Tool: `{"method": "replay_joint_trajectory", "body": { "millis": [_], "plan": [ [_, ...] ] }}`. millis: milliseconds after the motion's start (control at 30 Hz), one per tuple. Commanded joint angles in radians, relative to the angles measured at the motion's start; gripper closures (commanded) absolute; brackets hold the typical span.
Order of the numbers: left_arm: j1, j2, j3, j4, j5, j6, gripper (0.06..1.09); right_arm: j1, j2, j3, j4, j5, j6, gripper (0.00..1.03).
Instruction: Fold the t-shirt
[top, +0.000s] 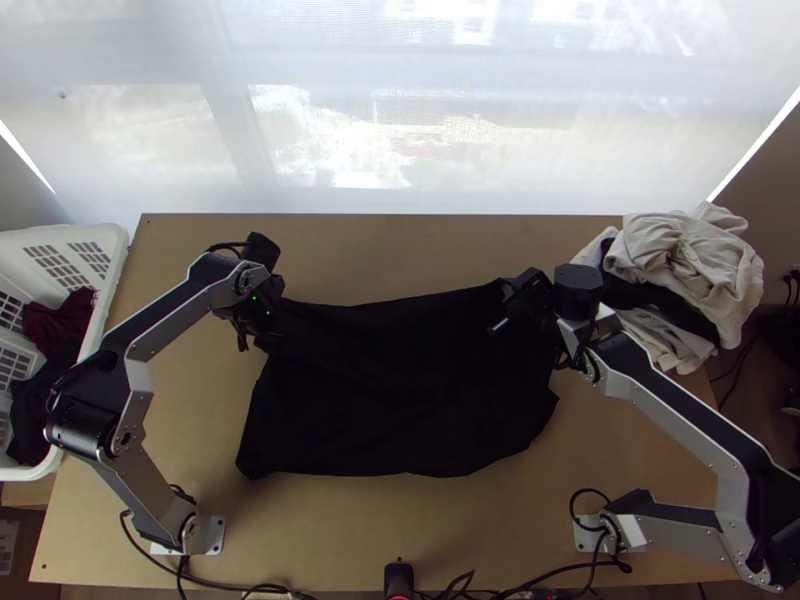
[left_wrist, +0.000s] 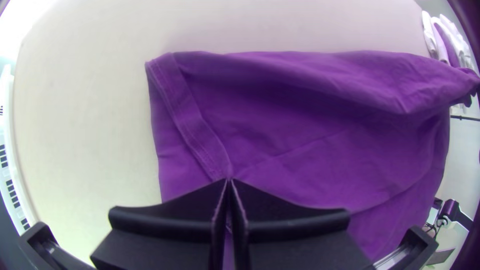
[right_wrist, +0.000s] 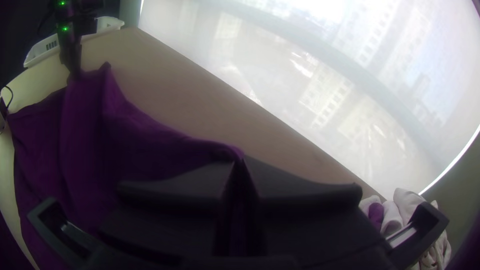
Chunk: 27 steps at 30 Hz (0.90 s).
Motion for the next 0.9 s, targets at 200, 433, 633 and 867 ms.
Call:
{"method": "replay_joint_trajectory", "body": {
  "millis": [200, 433, 633, 867],
  "plan": [
    [0.047, -0.110, 0.084, -0.031, -0.007, 0.016, 1.05, -0.011, -0.089, 0.027, -0.045, -0.001, -0.002, 1.00],
    [0.104, -0.232, 0.161, -0.050, -0.004, 0.024, 1.05, -0.013, -0.172, 0.087, -0.109, -0.001, -0.005, 1.00],
    [0.171, -0.358, 0.223, -0.031, 0.004, 0.034, 1.05, -0.036, -0.229, 0.168, -0.189, 0.000, -0.002, 1.00],
    [0.257, -0.522, 0.228, 0.095, 0.038, 0.036, 1.05, -0.052, -0.287, 0.266, -0.280, 0.014, 0.018, 1.00]
  ]
}}
